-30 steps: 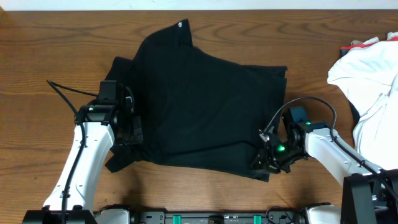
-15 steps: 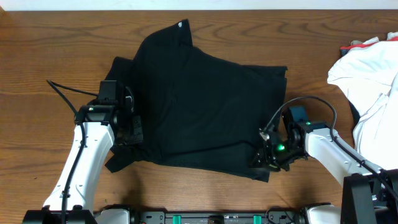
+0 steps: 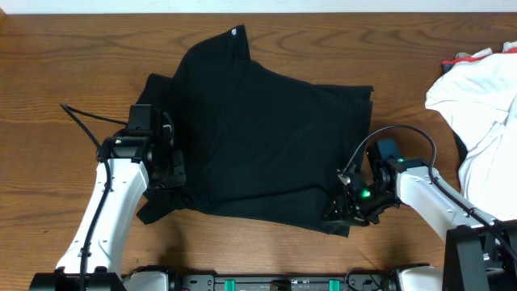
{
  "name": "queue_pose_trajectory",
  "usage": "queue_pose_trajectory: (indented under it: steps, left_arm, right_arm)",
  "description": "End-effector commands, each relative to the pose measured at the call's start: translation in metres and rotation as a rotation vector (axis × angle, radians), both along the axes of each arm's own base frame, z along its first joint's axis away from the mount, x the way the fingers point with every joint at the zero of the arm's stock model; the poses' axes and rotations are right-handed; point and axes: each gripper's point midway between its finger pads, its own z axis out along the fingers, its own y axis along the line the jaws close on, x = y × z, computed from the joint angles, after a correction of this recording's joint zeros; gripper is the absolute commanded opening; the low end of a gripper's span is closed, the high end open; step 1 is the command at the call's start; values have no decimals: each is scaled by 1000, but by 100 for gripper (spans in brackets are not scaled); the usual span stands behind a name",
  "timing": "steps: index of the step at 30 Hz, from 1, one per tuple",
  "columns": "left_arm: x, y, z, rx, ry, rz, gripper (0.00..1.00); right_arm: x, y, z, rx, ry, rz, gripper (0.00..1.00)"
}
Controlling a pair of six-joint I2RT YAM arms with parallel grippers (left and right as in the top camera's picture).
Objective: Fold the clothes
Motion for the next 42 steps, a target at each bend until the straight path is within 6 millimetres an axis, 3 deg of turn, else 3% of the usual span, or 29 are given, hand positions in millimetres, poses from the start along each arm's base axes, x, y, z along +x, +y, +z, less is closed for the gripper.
queue_pose_trajectory:
  steps: [1,6,12,15,18,23,29,35,42]
  left_arm:
    - [-2,-2,-3,-10,12,-2,42]
    - [-1,-2,-3,-10,10,-2,42]
    - [0,-2,-3,-10,3,-2,42]
    - [1,-2,-3,-8,1,-19,40]
    - [3,-2,2,-3,-9,-52,29]
    - [12,-2,26,-2,-58,-54,29]
    - [20,-2,32,-2,-96,-54,40]
    - [37,-3,37,-1,-168,-54,45]
    - [57,-3,30,12,-214,-105,46]
  right_arm:
    - [-1,-27,-17,-187,-17,31,41]
    - [-6,-52,-25,-352,10,15,45]
    - [0,-40,-23,-276,-15,21,39]
    - [21,-34,-23,-232,-94,-11,27]
    - [47,-41,-23,-243,-188,-63,19]
    - [77,-68,-1,-264,-241,-226,26]
    - [105,-95,33,-271,-328,-343,37]
    - [119,-88,39,-236,-387,-335,36]
    - [139,-81,27,-229,-431,-306,31]
